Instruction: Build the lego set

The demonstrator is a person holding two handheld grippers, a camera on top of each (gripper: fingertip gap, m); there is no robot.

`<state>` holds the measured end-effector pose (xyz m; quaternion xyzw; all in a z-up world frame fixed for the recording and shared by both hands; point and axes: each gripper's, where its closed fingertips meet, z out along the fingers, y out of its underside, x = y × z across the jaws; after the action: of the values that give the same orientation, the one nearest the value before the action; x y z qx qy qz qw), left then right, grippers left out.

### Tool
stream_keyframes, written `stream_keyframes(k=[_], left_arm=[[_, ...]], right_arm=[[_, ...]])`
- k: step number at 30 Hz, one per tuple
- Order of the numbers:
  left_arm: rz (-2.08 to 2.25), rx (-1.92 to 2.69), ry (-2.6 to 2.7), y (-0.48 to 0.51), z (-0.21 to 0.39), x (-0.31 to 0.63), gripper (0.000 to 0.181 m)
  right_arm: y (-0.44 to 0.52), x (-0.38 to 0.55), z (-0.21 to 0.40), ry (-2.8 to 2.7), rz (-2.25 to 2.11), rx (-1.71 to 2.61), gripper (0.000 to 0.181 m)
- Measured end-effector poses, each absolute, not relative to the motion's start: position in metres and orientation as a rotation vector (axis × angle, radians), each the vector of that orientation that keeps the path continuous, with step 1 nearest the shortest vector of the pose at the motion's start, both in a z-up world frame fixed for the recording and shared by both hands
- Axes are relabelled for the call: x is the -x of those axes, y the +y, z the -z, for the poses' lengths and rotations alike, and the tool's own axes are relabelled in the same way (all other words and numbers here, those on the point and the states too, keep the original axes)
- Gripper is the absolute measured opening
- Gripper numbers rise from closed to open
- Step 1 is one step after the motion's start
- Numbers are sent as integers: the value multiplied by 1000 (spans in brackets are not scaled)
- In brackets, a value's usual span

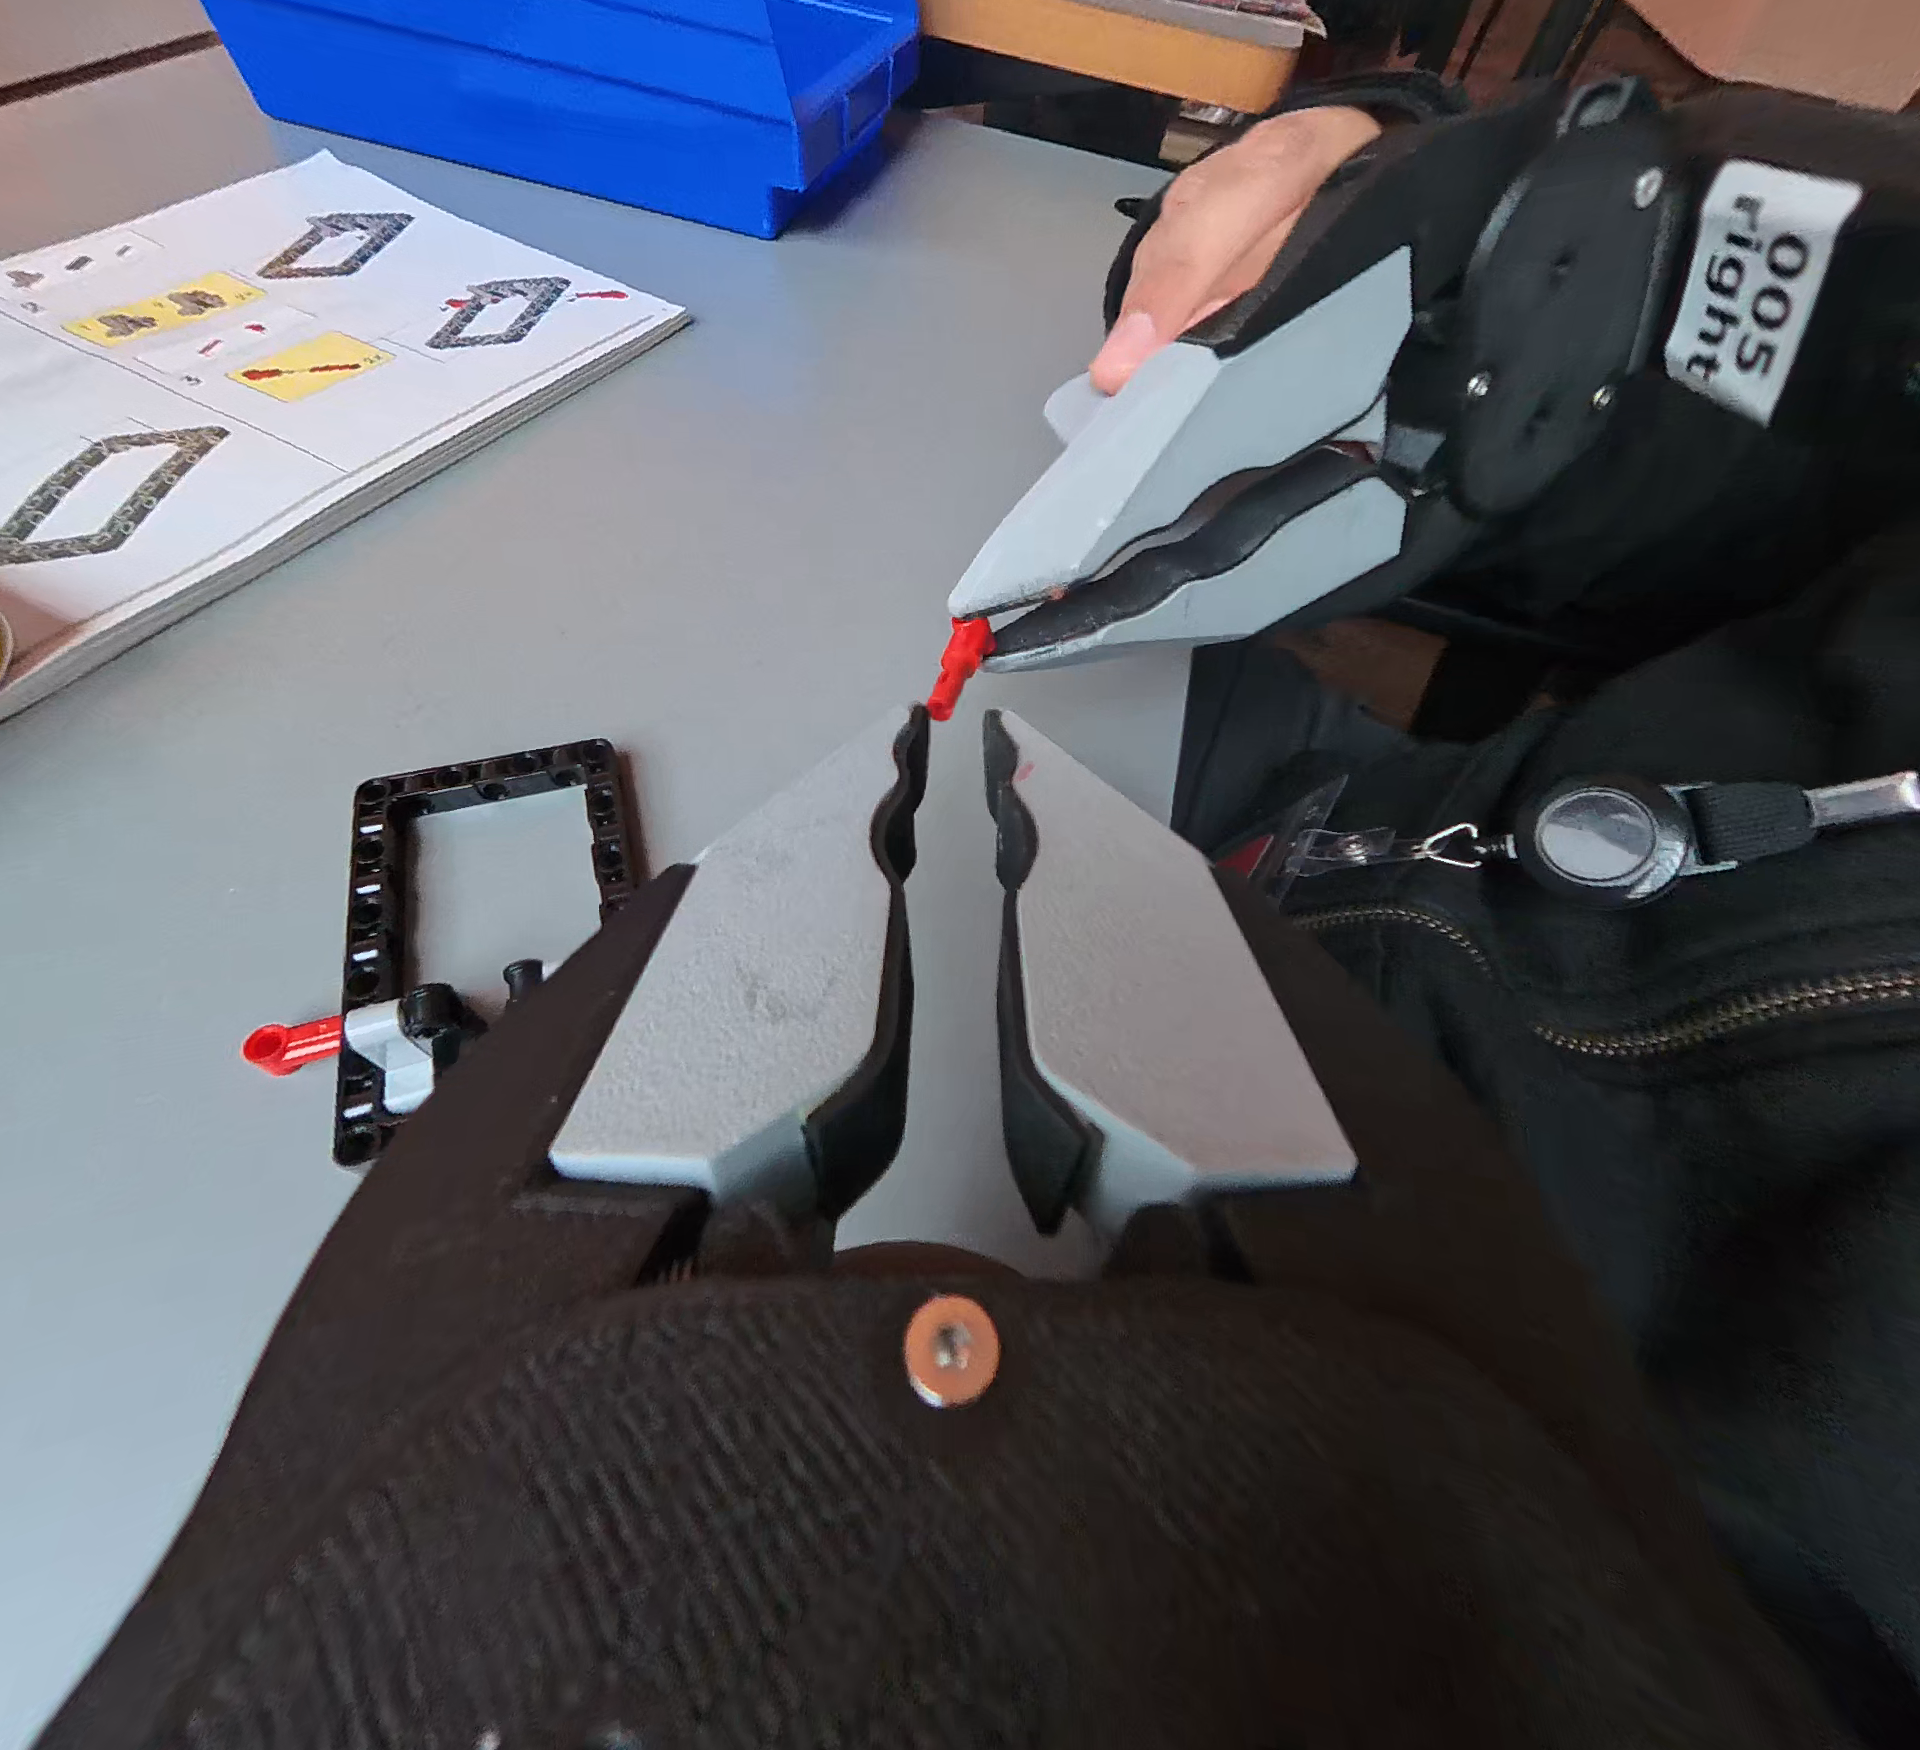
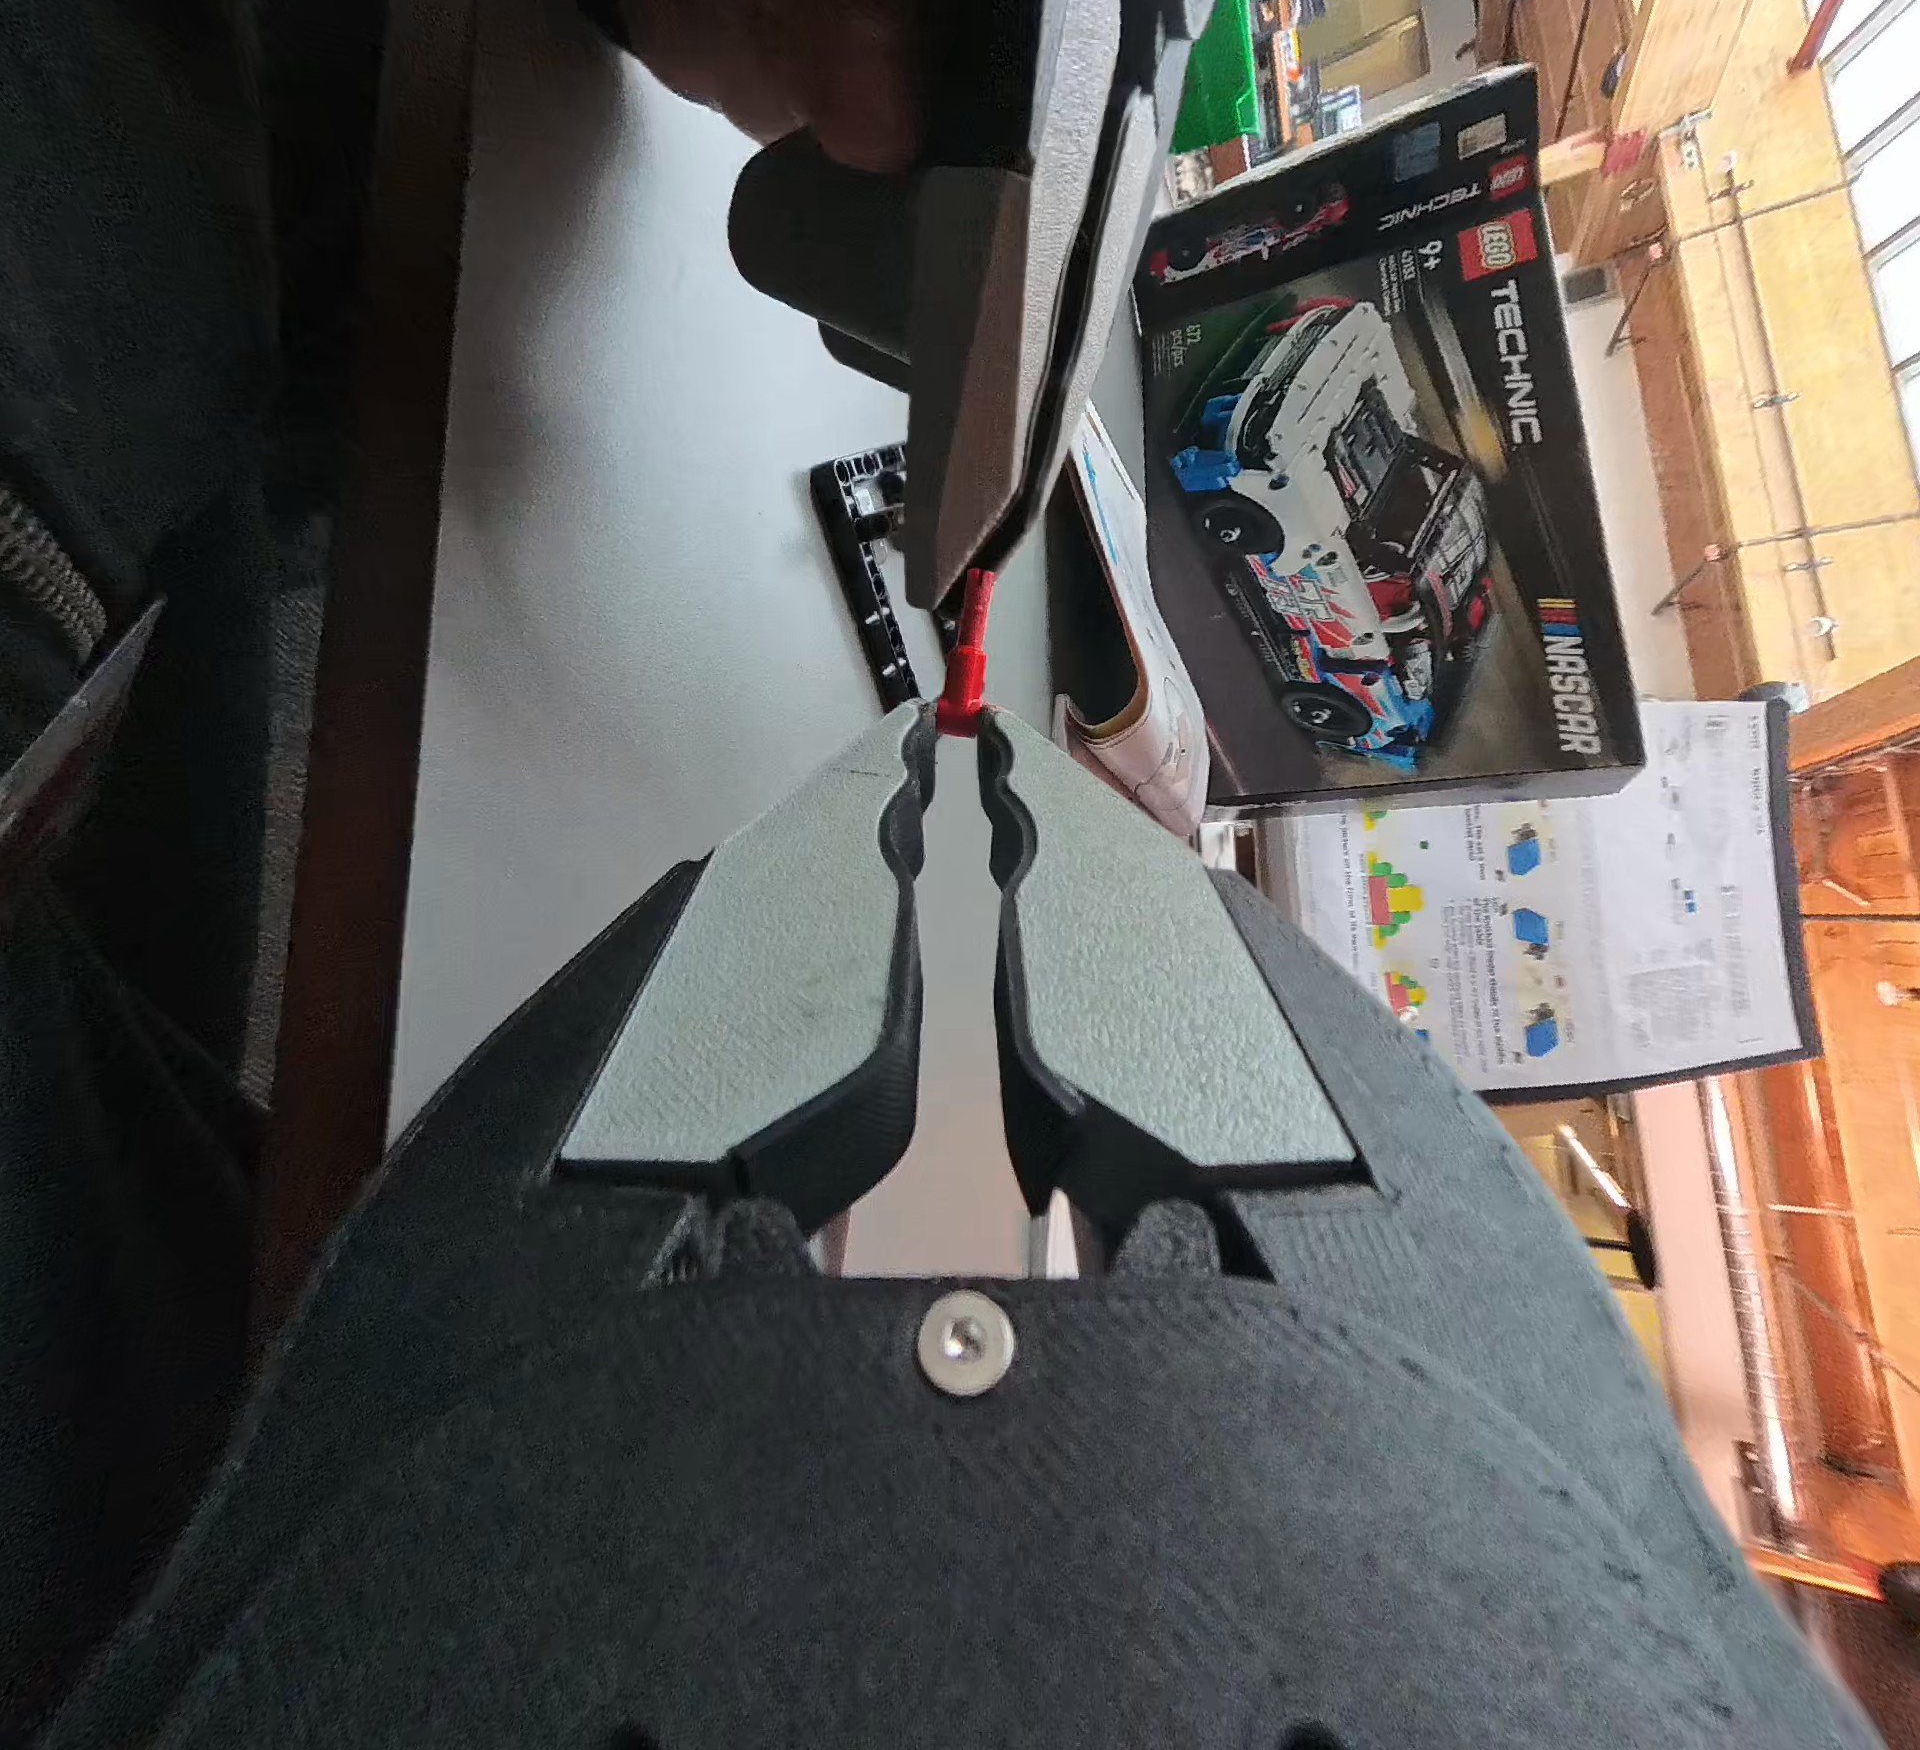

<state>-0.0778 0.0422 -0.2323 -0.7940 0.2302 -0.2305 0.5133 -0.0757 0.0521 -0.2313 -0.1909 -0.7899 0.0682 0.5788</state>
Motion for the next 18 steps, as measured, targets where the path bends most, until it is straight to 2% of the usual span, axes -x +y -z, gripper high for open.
stream_keyframes(k=[8, 12, 18], left_arm=[[562, 1885, 520, 42, 228, 78, 3], [616, 1870, 484, 42, 225, 77, 9], [646, 1859, 511, 40, 223, 74, 4]], right_arm=[[49, 74, 228, -1828, -166, 436, 5], [46, 74, 229, -1833, -170, 434, 5], [47, 73, 230, -1821, -184, 446, 5]])
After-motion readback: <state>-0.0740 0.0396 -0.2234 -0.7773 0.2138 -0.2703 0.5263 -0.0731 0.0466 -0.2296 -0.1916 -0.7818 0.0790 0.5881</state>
